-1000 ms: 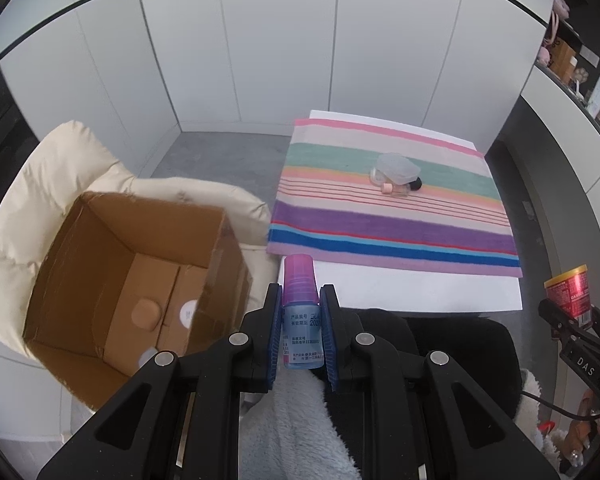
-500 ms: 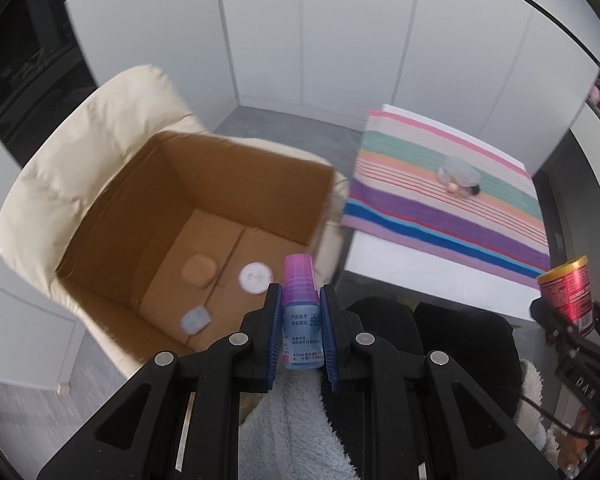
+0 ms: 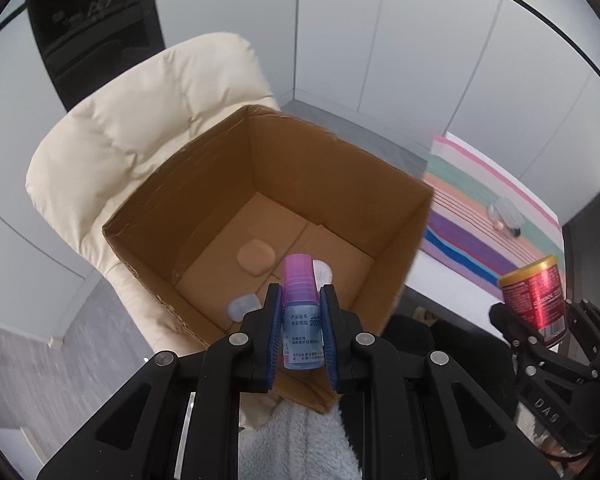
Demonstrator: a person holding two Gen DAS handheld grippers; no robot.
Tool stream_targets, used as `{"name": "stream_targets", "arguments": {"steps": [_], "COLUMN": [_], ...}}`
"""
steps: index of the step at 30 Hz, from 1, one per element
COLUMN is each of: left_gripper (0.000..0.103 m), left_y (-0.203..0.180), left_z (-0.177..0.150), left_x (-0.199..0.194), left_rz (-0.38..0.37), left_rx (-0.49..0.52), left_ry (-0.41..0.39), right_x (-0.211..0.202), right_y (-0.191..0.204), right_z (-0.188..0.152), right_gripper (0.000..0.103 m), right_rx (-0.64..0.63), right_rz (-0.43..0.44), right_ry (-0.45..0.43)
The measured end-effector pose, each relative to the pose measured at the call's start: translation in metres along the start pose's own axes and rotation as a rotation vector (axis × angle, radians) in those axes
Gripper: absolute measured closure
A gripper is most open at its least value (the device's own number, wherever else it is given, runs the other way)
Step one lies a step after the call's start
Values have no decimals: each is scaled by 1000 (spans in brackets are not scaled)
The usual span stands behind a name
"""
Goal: Organize objects
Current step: 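Lift and carry the bottle and red can toward the cardboard box, then open both tools to drop the bottle and red can into the box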
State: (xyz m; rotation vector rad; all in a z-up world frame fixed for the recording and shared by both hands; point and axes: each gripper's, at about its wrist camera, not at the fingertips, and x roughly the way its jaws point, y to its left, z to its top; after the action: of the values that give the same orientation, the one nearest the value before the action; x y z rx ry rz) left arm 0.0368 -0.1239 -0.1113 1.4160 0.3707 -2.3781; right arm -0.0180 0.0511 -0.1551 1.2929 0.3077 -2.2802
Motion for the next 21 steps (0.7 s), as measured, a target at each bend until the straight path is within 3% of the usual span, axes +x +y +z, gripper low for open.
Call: {"name": "stream_targets", "arguments": {"steps": [2,7,13,18,20,21], "left_gripper": [84,84,84,83,74,53], "left_y": [5,15,34,48,52,54], "left_z": [7,41,72,70,70,70], "left_x": [5,22,48,54,55,56], "left_rz": [6,119,174,137,117,102], "left_rx": [-10,-5,-47,-78,-83,-93], "left_ry": [-7,-82,-89,-79,-93,-81], "right_x": [7,25,48,73,75,73], "right_y": [13,47,80,97,98,97], "right_z": [10,46,85,99,100,100], "right_gripper": [47,47,47,47,47,42], "right_rx": [-28,-99,-159,-158,-140,-129], "right_rz": [8,26,43,74,110,142], "right_ry": [-2,-26,-36,4,-27,-48]}}
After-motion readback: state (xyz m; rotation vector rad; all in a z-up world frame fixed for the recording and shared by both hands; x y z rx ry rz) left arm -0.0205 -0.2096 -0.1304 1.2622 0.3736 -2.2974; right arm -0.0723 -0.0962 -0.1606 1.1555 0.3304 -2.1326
